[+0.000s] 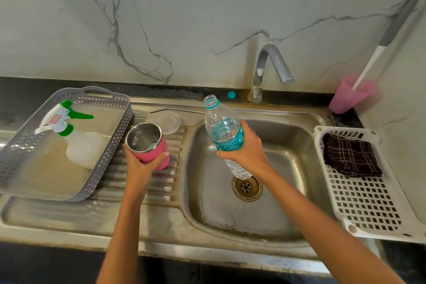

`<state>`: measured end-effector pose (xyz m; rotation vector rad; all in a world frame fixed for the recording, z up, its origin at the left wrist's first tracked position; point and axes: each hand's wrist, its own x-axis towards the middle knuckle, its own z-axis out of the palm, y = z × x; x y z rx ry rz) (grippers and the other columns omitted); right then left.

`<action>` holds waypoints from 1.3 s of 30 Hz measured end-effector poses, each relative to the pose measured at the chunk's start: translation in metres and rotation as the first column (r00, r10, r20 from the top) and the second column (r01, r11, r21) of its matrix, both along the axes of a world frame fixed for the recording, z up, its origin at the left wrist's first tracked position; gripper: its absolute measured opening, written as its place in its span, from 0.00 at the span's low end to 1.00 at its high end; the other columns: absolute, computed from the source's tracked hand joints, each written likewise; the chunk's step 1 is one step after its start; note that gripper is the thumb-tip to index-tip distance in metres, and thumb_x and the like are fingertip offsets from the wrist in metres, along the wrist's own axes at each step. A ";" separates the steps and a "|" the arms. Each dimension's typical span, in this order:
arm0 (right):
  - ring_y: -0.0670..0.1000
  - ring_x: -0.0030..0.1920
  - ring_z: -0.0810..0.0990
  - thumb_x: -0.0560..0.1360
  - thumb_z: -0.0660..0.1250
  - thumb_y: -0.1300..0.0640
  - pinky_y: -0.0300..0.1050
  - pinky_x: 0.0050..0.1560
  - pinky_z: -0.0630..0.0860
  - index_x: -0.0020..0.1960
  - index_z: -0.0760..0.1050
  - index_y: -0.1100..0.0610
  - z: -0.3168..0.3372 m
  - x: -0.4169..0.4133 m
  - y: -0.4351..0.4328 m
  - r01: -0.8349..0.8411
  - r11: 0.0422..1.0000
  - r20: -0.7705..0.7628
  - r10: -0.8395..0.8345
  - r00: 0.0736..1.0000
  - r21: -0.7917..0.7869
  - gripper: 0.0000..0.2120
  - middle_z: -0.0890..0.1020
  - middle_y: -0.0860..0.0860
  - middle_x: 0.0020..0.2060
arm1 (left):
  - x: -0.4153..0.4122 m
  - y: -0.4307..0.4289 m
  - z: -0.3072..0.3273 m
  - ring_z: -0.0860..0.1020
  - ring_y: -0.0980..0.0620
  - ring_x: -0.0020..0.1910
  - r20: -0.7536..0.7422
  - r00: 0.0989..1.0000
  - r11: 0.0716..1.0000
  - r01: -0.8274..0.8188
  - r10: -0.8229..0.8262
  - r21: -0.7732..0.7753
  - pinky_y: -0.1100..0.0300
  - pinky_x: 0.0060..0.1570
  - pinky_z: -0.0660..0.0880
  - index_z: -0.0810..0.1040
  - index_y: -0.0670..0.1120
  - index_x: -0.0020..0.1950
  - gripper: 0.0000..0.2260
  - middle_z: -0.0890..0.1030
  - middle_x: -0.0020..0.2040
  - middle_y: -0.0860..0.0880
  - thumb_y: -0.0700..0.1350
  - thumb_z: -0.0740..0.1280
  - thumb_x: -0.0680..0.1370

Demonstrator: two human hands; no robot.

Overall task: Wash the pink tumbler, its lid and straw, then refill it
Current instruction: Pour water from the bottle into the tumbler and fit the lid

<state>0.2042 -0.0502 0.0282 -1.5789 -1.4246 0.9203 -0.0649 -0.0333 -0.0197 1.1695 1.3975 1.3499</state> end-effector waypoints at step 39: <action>0.51 0.58 0.78 0.59 0.83 0.55 0.42 0.57 0.77 0.63 0.65 0.51 0.034 -0.010 0.206 0.189 0.979 -0.215 -0.169 0.962 0.078 0.39 0.78 0.50 0.58 | 0.148 0.132 0.048 0.70 0.54 0.67 0.018 0.996 0.974 -0.085 0.083 0.210 0.74 0.62 0.65 0.66 0.48 0.71 0.20 0.71 0.67 0.51 0.46 0.66 0.80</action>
